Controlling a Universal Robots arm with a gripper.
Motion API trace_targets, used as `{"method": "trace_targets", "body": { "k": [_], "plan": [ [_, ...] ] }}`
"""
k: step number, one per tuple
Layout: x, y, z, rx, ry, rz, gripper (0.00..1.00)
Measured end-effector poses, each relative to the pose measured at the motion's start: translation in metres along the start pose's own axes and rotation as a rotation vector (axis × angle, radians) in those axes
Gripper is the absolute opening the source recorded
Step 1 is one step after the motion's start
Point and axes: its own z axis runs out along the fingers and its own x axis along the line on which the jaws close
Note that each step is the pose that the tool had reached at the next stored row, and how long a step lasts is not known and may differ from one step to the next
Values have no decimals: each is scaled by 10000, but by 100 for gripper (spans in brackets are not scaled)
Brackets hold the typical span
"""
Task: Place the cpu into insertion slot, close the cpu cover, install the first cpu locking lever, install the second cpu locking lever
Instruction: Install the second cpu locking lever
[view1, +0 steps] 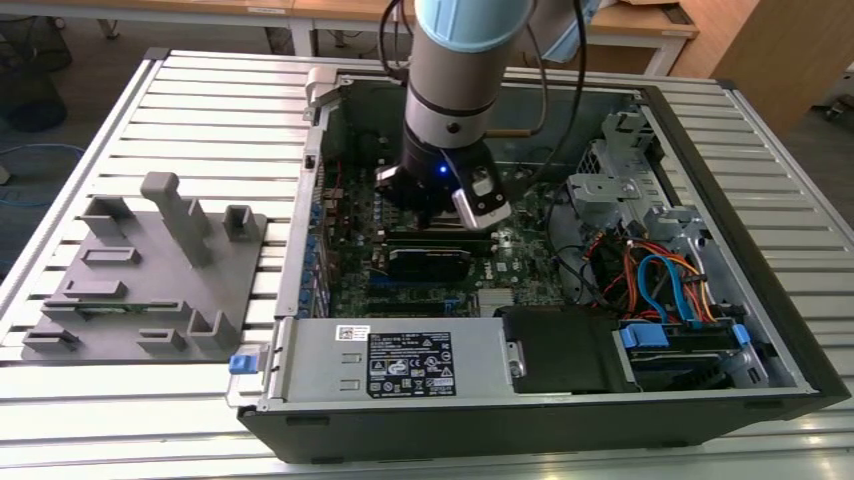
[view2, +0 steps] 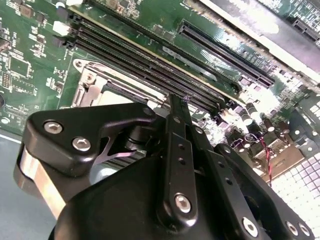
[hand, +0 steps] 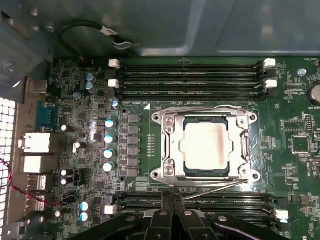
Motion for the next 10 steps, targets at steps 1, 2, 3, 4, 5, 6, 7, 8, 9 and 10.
{"method": "trace_targets", "body": {
  "k": [1, 2, 3, 4, 5, 6, 7, 8, 9, 10],
  "plan": [
    [5, -13, 0, -15, 0, -3, 10],
    [10, -26, -1, -26, 1, -5, 10],
    [14, -38, -1, -41, 2, -7, 10],
    [19, -48, 0, -56, 2, -7, 10],
    [22, -57, 1, -72, 3, -8, 10],
    [27, -60, 6, -96, 3, -9, 10],
    [32, -61, 12, -123, 4, -11, 10],
    [39, -62, 17, -153, 4, -12, 10],
    [43, -63, 21, -188, 4, -13, 10],
    [45, -63, 21, -220, 5, -15, 10]
  ]
}}
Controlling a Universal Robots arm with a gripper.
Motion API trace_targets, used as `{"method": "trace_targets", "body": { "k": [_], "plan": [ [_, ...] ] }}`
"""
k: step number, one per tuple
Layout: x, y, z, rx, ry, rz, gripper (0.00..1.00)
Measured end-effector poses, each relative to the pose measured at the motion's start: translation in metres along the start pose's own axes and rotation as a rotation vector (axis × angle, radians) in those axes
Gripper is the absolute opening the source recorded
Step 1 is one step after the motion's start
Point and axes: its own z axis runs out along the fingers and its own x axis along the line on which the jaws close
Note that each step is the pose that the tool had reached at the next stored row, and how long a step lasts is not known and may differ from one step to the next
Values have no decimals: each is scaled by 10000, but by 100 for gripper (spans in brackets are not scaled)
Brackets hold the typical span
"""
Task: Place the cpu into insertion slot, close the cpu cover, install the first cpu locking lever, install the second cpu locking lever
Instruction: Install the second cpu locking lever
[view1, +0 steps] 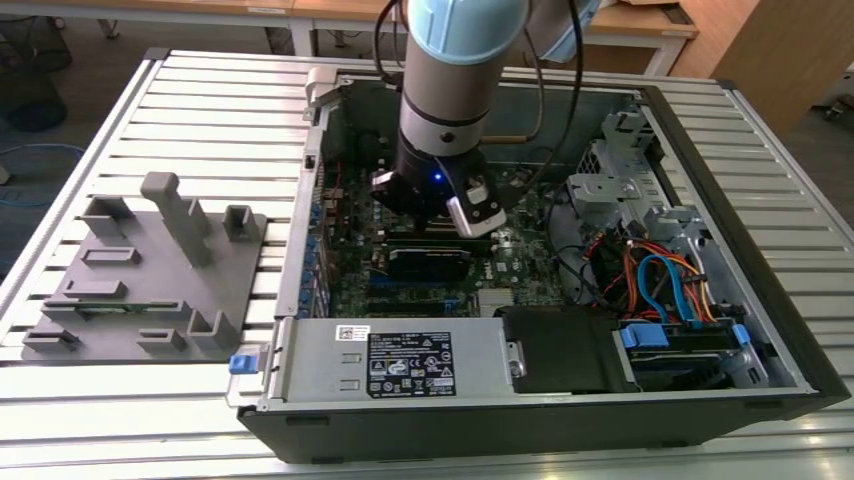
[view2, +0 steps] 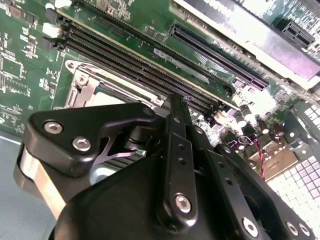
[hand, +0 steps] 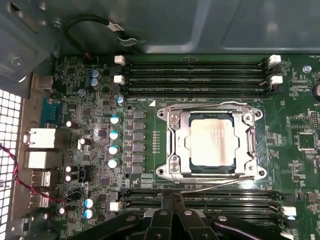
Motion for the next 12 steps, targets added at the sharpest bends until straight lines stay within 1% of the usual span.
{"method": "trace_targets", "body": {
  "k": [2, 10, 12],
  "plan": [
    [4, 1, 0, -32, 0, 0, 10],
    [8, 0, -1, -38, 0, -1, 10],
    [12, 0, 1, -55, 0, 0, 10]
  ]
}}
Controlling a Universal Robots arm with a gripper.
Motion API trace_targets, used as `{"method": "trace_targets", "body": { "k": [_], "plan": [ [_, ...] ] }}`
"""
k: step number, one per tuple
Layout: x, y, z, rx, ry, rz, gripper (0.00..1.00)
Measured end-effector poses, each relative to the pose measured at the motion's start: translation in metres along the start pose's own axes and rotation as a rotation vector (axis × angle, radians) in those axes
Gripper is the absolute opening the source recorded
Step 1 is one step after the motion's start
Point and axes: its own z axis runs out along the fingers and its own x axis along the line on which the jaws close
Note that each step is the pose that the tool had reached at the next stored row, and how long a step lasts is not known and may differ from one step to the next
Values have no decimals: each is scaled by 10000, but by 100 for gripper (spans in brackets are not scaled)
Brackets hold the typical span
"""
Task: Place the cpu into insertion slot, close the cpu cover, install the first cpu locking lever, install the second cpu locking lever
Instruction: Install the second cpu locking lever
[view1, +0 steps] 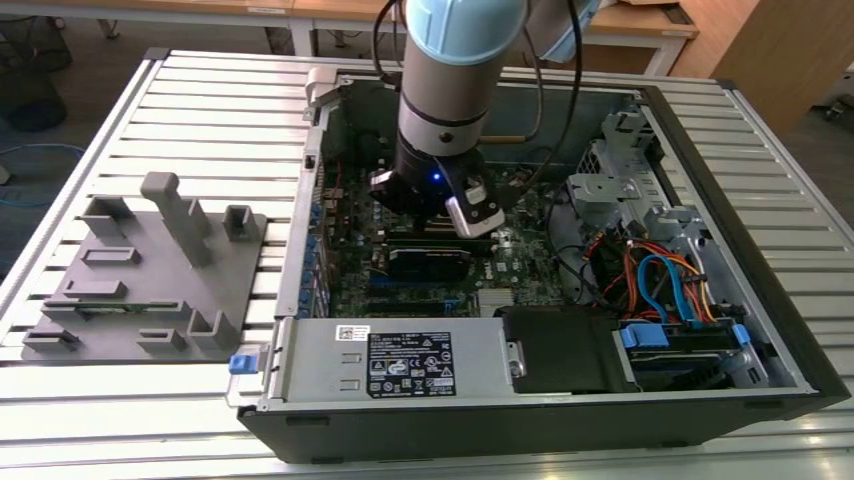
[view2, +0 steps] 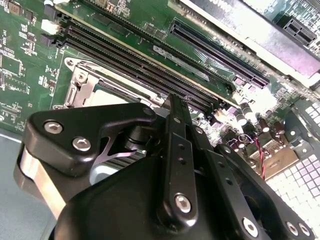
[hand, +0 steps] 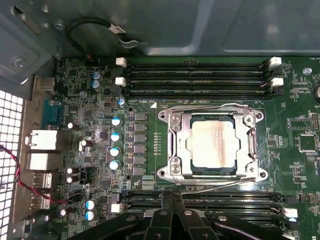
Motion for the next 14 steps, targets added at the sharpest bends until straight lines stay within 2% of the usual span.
{"method": "trace_targets", "body": {
  "k": [4, 8, 12, 14],
  "plan": [
    [13, -6, 28, -74, 2, -4, 10],
    [18, -12, 66, -224, 4, -9, 10],
    [21, -17, 96, -430, 7, -15, 10],
    [23, -19, 110, -489, 7, -17, 10]
  ]
}}
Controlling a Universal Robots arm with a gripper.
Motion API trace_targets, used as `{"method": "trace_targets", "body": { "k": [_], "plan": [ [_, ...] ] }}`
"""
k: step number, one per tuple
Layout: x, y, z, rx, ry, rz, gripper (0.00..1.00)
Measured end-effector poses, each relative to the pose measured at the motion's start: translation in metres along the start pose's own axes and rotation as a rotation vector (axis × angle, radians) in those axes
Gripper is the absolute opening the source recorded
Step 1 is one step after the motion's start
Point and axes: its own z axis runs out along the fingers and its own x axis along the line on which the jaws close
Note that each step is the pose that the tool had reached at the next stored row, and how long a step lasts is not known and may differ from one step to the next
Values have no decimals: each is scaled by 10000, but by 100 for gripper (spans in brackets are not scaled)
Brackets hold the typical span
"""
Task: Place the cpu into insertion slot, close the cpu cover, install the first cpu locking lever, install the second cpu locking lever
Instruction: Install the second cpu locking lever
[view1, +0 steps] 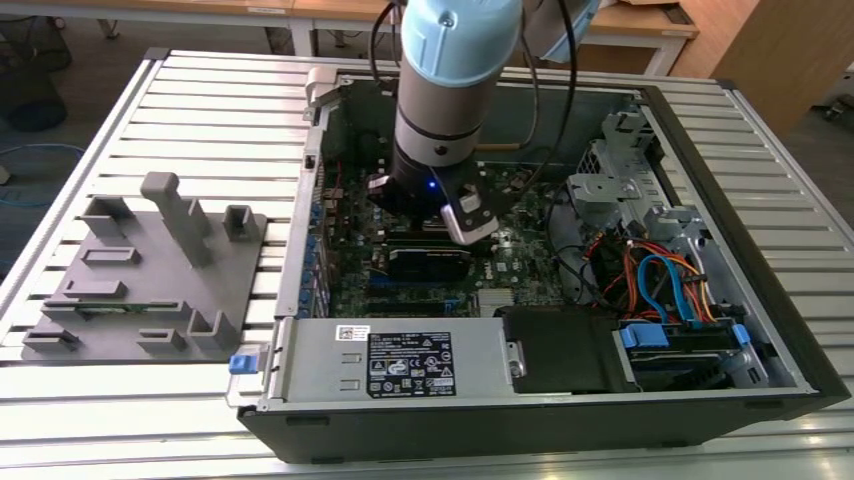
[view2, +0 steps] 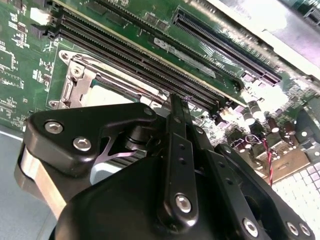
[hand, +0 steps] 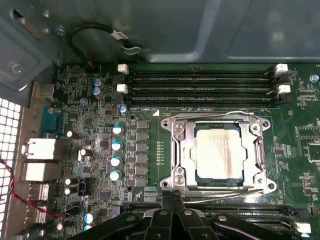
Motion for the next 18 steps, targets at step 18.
{"method": "trace_targets", "body": {
  "k": [18],
  "plan": [
    [5, -52, 2, -82, 2, -4, 10]
  ]
}}
